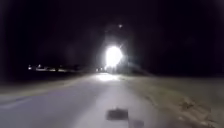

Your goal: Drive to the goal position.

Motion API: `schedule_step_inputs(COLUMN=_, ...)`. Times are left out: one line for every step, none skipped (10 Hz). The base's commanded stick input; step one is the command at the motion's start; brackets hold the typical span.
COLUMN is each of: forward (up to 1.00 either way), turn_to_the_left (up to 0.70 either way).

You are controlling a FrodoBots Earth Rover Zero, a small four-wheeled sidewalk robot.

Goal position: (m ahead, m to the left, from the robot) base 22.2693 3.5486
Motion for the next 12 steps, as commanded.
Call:
schedule_step_inputs(forward=1.00, turn_to_the_left=0.00)
schedule_step_inputs(forward=1.00, turn_to_the_left=0.00)
schedule_step_inputs(forward=1.00, turn_to_the_left=0.00)
schedule_step_inputs(forward=1.00, turn_to_the_left=0.00)
schedule_step_inputs(forward=1.00, turn_to_the_left=0.00)
schedule_step_inputs(forward=1.00, turn_to_the_left=0.00)
schedule_step_inputs(forward=1.00, turn_to_the_left=0.00)
schedule_step_inputs(forward=1.00, turn_to_the_left=0.00)
schedule_step_inputs(forward=1.00, turn_to_the_left=0.00)
schedule_step_inputs(forward=1.00, turn_to_the_left=0.00)
schedule_step_inputs(forward=1.00, turn_to_the_left=0.00)
schedule_step_inputs(forward=1.00, turn_to_the_left=0.00)
